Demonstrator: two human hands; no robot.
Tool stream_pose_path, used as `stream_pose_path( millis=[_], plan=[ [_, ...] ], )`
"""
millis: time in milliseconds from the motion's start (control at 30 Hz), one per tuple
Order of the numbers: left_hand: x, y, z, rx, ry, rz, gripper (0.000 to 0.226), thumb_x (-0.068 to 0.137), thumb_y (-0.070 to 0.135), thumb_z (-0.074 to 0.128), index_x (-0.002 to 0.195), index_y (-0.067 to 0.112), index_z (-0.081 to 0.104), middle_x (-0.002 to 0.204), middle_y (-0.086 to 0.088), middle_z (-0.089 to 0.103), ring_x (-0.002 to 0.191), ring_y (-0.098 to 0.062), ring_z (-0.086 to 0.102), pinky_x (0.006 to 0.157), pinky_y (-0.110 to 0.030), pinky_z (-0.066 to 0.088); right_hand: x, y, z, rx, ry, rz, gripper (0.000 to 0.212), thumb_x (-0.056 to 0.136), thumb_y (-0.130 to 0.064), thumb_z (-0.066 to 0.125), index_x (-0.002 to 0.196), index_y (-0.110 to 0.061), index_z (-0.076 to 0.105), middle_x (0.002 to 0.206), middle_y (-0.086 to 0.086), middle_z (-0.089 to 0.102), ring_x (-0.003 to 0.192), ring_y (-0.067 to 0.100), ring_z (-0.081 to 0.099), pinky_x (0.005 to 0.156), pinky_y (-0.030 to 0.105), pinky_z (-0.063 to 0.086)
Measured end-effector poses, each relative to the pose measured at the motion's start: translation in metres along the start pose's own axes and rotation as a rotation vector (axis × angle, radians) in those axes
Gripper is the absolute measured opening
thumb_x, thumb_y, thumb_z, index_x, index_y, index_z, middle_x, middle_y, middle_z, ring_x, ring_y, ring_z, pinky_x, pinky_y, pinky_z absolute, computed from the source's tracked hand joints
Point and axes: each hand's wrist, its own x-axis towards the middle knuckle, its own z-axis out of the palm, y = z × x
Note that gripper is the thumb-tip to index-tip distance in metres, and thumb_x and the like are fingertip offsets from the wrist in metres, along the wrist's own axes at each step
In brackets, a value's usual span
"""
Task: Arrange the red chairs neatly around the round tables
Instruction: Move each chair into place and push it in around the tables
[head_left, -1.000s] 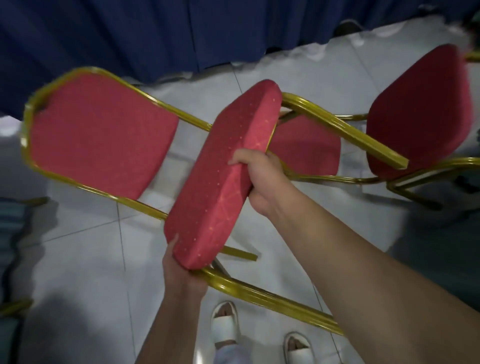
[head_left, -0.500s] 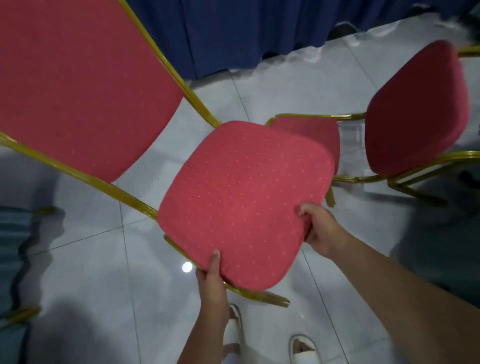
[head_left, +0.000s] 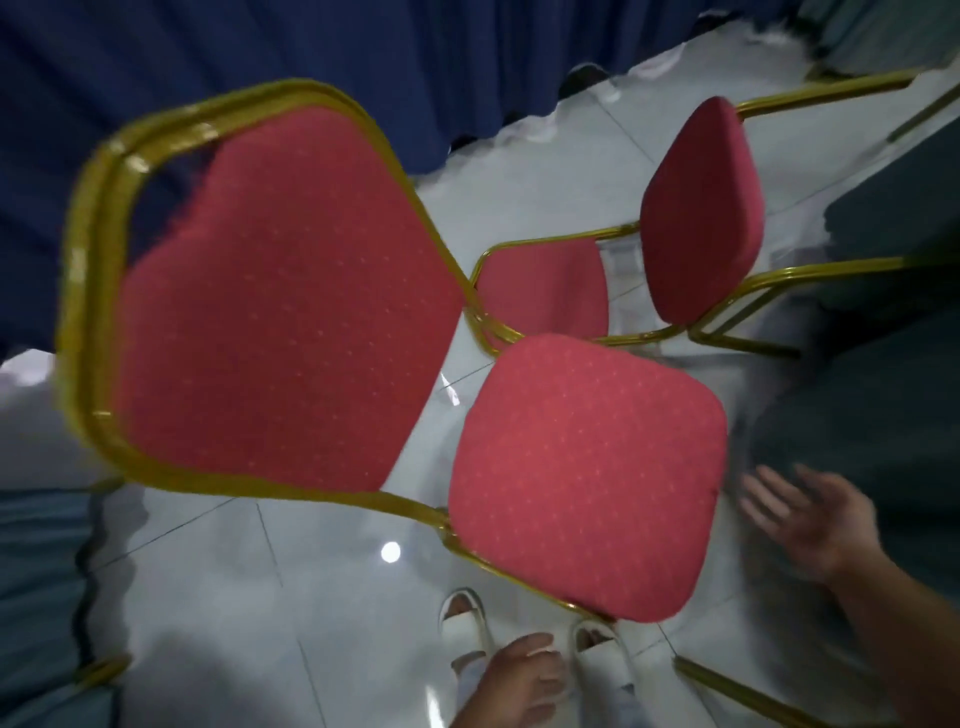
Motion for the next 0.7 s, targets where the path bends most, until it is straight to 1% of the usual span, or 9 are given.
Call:
stream_pose_path(
  millis=[67,133,200,267,333,400,500,600,700],
  plan=[
    [-0.030,-0.004,0.004,-0.151,0.039,0.000,0.026,0.095,0.037,0.056,0.084,0.014,0.061,0.063,-0.008,0.055,0.047,-0.018,0.052,0.049,-0.018,0.037,-0.024,-0.030,-0.028,-0.095,-0.036,-0.011,0.021,0.096,-0.026,0.045,0.112,-0.026,0.058,0.109,0.009,0.073,0.087,0.028,0.074,0.079,0.046,0.056],
    [-0.064,-0.009,0.007,-0.083,0.173,0.065,0.016,0.095,0.019,0.058,0.078,0.018,0.058,0.060,-0.005,0.053,0.046,-0.019,0.050,0.046,-0.019,0.036,-0.053,-0.044,-0.039,-0.267,-0.105,0.019,0.030,0.099,-0.026,0.043,0.128,-0.025,0.054,0.112,0.007,0.071,0.092,0.026,0.070,0.082,0.043,0.051],
    [-0.101,-0.006,0.013,0.010,0.277,0.126,0.015,0.096,0.013,0.057,0.081,0.014,0.061,0.070,-0.008,0.060,0.061,-0.024,0.057,0.054,-0.024,0.043,-0.094,-0.048,-0.027,-0.380,-0.198,0.022,0.033,0.102,-0.026,0.042,0.133,-0.022,0.051,0.116,0.006,0.064,0.094,0.026,0.063,0.086,0.043,0.045],
    [-0.136,-0.002,0.017,0.064,0.356,0.167,0.009,0.097,0.014,0.057,0.092,0.010,0.064,0.089,-0.015,0.065,0.082,-0.031,0.062,0.071,-0.032,0.048,-0.134,-0.049,-0.003,-0.439,-0.275,-0.026,0.032,0.103,-0.022,0.042,0.133,-0.017,0.051,0.114,0.006,0.062,0.093,0.025,0.061,0.087,0.043,0.044],
    [-0.164,0.011,0.018,0.087,0.383,0.247,0.011,0.099,0.014,0.055,0.103,0.008,0.064,0.104,-0.017,0.065,0.096,-0.034,0.062,0.081,-0.038,0.051,-0.173,-0.049,0.029,-0.433,-0.346,-0.089,0.029,0.103,-0.020,0.045,0.130,-0.014,0.054,0.120,0.008,0.062,0.097,0.025,0.064,0.088,0.044,0.047],
    [-0.184,0.036,0.019,0.074,0.403,0.387,0.020,0.100,0.015,0.053,0.117,0.007,0.060,0.114,-0.016,0.062,0.105,-0.035,0.061,0.090,-0.042,0.050,-0.207,-0.046,0.058,-0.421,-0.422,-0.147,0.021,0.101,-0.020,0.050,0.119,-0.018,0.061,0.121,0.006,0.066,0.099,0.023,0.067,0.082,0.039,0.050],
    [-0.212,0.069,0.016,-0.067,0.455,0.599,0.027,0.101,0.013,0.051,0.128,0.009,0.055,0.117,-0.014,0.062,0.105,-0.030,0.062,0.093,-0.041,0.050,-0.258,-0.039,0.097,-0.411,-0.537,-0.220,0.013,0.096,-0.018,0.055,0.100,-0.023,0.066,0.110,0.005,0.069,0.095,0.022,0.067,0.074,0.033,0.048],
    [-0.239,0.091,0.004,-0.145,0.439,0.760,0.027,0.100,0.011,0.051,0.126,0.013,0.059,0.114,-0.011,0.068,0.105,-0.027,0.065,0.097,-0.042,0.052,-0.302,-0.029,0.128,-0.460,-0.592,-0.285,0.016,0.094,-0.017,0.059,0.107,-0.020,0.068,0.110,0.004,0.069,0.098,0.022,0.069,0.079,0.037,0.050],
    [-0.257,0.110,-0.017,-0.096,0.355,0.797,0.020,0.101,0.014,0.053,0.114,0.016,0.067,0.113,-0.009,0.071,0.105,-0.027,0.068,0.093,-0.041,0.054,-0.341,-0.016,0.153,-0.459,-0.603,-0.360,0.018,0.095,-0.018,0.059,0.111,-0.018,0.068,0.107,0.000,0.068,0.102,0.020,0.068,0.082,0.035,0.051]
  ],
)
